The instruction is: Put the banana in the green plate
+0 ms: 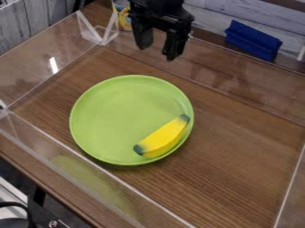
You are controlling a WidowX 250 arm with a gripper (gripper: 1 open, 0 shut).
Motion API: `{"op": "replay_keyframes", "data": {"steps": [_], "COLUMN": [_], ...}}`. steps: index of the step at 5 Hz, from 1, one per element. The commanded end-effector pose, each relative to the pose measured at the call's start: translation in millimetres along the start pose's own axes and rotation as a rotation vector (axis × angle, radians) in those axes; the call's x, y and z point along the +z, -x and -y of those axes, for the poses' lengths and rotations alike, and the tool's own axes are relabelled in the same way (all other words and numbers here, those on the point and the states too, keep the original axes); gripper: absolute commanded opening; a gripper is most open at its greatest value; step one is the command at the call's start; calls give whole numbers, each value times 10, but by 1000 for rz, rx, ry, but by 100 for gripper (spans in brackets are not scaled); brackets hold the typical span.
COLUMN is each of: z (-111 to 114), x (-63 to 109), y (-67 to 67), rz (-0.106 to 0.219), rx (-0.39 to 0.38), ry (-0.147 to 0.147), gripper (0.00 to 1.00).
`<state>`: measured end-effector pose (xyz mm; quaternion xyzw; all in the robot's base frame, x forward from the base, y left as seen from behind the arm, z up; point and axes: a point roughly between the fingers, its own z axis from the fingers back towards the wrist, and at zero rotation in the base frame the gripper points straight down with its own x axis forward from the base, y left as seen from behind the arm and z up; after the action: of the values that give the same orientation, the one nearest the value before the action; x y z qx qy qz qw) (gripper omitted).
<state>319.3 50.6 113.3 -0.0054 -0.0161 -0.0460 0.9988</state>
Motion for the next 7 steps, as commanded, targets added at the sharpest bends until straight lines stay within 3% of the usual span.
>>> {"op": "replay_keyframes", "data": {"steps": [1, 3, 5, 7], "z": [8, 2, -26, -75], "x": [90, 87, 157, 166], "y": [-50, -63, -183, -184], "rz": [40, 50, 72, 82], "rx": [-11, -14, 6, 1], "ry": [-5, -1, 27, 35], "gripper": [100, 100, 100, 100]}}
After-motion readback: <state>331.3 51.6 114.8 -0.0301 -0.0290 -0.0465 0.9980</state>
